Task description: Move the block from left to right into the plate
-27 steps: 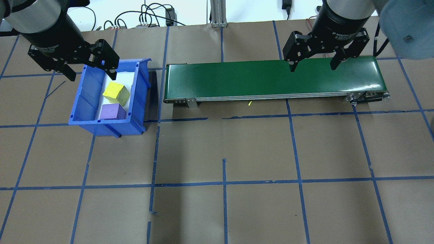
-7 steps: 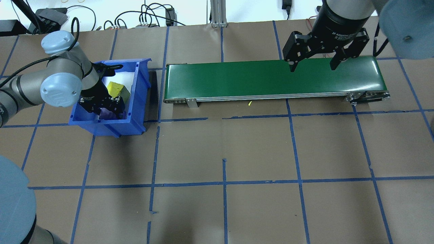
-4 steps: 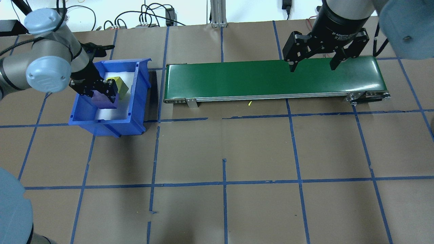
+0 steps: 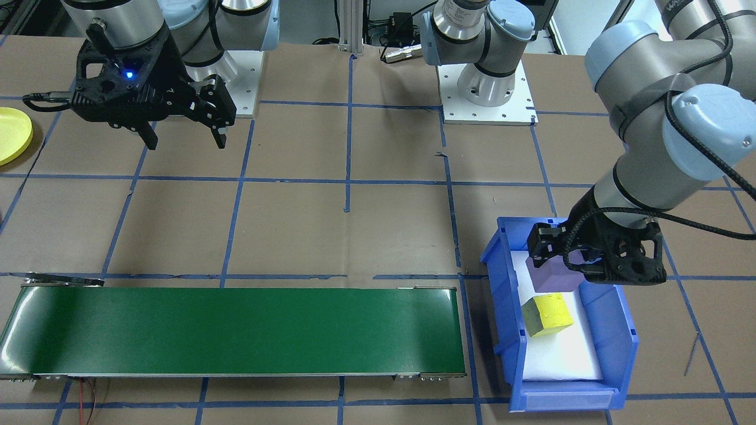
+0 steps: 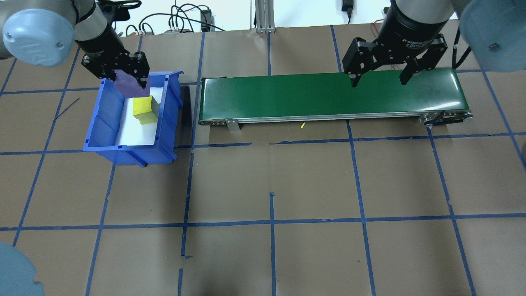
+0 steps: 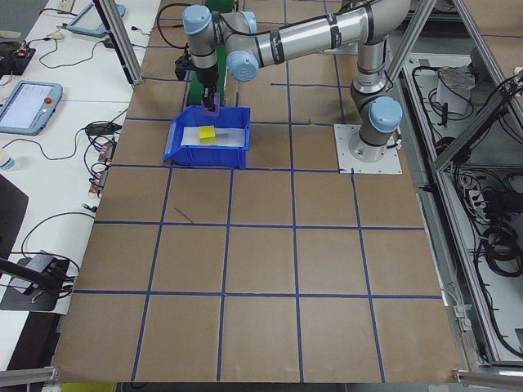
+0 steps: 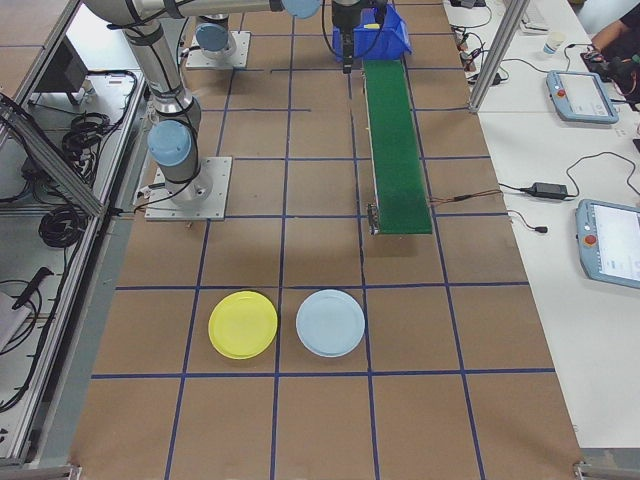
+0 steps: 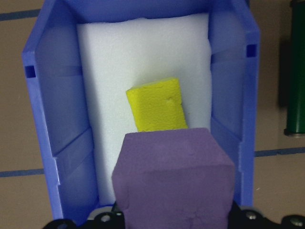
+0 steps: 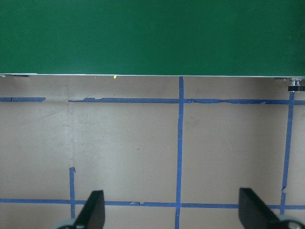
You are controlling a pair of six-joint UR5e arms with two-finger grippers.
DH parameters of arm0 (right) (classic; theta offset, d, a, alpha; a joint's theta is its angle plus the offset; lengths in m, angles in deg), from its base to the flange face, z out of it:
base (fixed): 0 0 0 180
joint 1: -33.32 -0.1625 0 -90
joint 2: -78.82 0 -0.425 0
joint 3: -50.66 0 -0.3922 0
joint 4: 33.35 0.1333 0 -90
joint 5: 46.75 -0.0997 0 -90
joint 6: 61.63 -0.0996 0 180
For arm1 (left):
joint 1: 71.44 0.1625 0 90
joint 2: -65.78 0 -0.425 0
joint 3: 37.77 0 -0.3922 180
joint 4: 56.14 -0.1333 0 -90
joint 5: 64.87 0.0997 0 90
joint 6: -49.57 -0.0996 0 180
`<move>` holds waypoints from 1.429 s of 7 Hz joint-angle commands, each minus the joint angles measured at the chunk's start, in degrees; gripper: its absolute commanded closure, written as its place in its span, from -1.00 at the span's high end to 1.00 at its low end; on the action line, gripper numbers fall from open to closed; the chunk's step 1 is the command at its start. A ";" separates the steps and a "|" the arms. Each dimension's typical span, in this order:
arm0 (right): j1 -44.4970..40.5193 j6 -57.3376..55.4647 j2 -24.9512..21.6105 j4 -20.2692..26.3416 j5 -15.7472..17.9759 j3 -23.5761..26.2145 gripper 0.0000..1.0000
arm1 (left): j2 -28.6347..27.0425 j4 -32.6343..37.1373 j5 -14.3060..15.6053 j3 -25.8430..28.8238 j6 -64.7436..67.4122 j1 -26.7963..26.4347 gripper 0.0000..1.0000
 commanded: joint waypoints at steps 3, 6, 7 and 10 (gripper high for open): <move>0.01 0.00 0.00 0.04 0.00 0.09 1.00 | -9.54 -16.19 0.02 0.85 6.69 -10.30 -0.56; 0.36 0.26 0.00 0.04 0.17 0.52 1.00 | -13.53 -21.23 -0.07 -0.72 6.10 -13.66 -0.33; 0.36 0.17 0.00 -0.05 0.08 0.79 1.00 | -13.79 -21.43 -0.07 -1.60 6.18 -13.75 -0.27; 0.36 0.00 0.00 -0.05 0.08 0.79 1.00 | -12.67 -24.15 -0.60 -3.72 6.62 -14.36 1.00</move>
